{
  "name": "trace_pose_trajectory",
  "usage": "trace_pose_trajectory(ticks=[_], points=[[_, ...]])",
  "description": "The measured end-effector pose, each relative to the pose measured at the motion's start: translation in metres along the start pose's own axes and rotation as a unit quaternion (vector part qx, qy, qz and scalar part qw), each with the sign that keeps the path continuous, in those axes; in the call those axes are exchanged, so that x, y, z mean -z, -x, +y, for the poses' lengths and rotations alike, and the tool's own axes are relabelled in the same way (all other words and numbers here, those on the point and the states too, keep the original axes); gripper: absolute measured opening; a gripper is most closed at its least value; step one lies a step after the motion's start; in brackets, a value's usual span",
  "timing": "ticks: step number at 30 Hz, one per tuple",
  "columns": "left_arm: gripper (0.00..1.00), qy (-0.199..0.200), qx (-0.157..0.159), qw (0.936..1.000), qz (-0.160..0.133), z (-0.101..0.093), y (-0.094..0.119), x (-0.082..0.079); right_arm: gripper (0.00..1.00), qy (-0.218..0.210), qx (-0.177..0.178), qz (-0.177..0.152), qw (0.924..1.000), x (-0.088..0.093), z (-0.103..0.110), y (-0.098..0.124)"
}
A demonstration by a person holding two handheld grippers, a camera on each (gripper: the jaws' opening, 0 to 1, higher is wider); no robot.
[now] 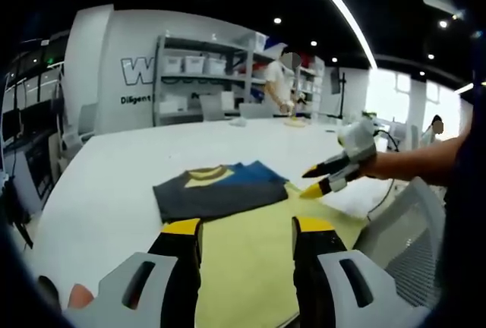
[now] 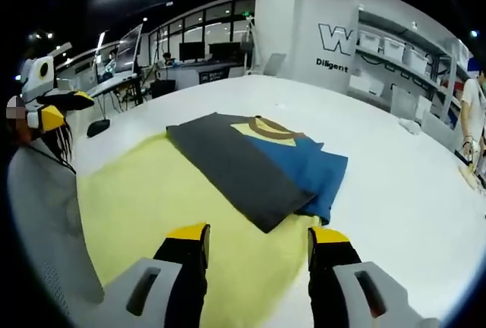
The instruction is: Fold the garment on the visible template until the final outline fits inside the template.
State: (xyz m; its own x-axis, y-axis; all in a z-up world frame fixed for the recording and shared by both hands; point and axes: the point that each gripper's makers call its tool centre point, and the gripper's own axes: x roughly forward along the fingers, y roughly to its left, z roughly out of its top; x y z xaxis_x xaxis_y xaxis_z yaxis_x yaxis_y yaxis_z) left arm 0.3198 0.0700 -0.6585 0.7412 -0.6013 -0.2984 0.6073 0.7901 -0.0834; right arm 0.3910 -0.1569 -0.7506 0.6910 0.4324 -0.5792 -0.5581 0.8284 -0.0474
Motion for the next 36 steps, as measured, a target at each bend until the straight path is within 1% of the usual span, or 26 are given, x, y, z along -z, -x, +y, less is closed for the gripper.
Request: trace_pose_trajectory(ticks=[3, 8, 13, 16, 19, 22, 24, 26, 28, 29, 31, 34, 35, 36], points=[[0.44, -0.005, -0.003, 1.0, -0.004, 0.005, 0.005, -0.004, 0.55, 0.005, -0.003, -0.006, 1.0, -0.005, 0.009, 0.009], [0.44, -0.005, -0.01, 0.9999, 0.0, 0.014, 0.009, -0.001, 0.54, 0.011, -0.008, -0.009, 0.9999, -0.01, 0.022, 0.02], [0.43, -0.003, -0.009, 0.9999, 0.006, 0.018, 0.015, 0.0, 0.54, 0.006, -0.007, -0.007, 0.9999, -0.008, 0.029, 0.031], [0.42, -0.017, -0.008, 0.9997, 0.017, 0.02, 0.022, 0.005, 0.54, 0.007, -0.007, -0.005, 0.9999, -0.006, 0.034, 0.043], [0.42, -0.02, -0.008, 0.9993, 0.029, 0.024, 0.027, 0.01, 0.53, 0.008, -0.002, 0.004, 1.0, 0.002, 0.038, 0.055], [0.42, -0.024, -0.007, 0.9992, 0.032, 0.026, 0.031, 0.012, 0.53, -0.001, 0.004, 0.01, 0.9999, 0.011, 0.039, 0.065], [0.41, -0.03, -0.004, 0.9985, 0.046, 0.026, 0.032, 0.017, 0.53, -0.006, 0.008, 0.019, 0.9998, 0.02, 0.041, 0.07], [0.41, -0.032, -0.001, 0.9982, 0.051, 0.026, 0.032, 0.019, 0.53, -0.013, 0.009, 0.032, 0.9994, 0.031, 0.043, 0.074], [0.4, -0.032, 0.004, 0.9976, 0.062, 0.024, 0.033, 0.023, 0.52, -0.016, 0.013, 0.041, 0.9989, 0.038, 0.043, 0.077], [0.4, -0.032, 0.005, 0.9965, 0.077, 0.024, 0.033, 0.028, 0.52, -0.019, 0.015, 0.048, 0.9986, 0.041, 0.042, 0.078], [0.39, -0.031, 0.006, 0.9957, 0.088, 0.024, 0.033, 0.032, 0.52, -0.026, 0.02, 0.06, 0.9977, 0.047, 0.04, 0.081], [0.39, -0.016, 0.005, 0.99, 0.14, 0.025, 0.035, 0.05, 0.52, -0.027, 0.021, 0.079, 0.9962, 0.054, 0.041, 0.083], [0.39, -0.012, 0.005, 0.9878, 0.155, 0.025, 0.036, 0.056, 0.52, -0.025, 0.022, 0.094, 0.995, 0.059, 0.042, 0.084], [0.39, -0.011, 0.006, 0.9849, 0.172, 0.025, 0.037, 0.062, 0.52, -0.023, 0.021, 0.097, 0.9947, 0.061, 0.042, 0.084]])
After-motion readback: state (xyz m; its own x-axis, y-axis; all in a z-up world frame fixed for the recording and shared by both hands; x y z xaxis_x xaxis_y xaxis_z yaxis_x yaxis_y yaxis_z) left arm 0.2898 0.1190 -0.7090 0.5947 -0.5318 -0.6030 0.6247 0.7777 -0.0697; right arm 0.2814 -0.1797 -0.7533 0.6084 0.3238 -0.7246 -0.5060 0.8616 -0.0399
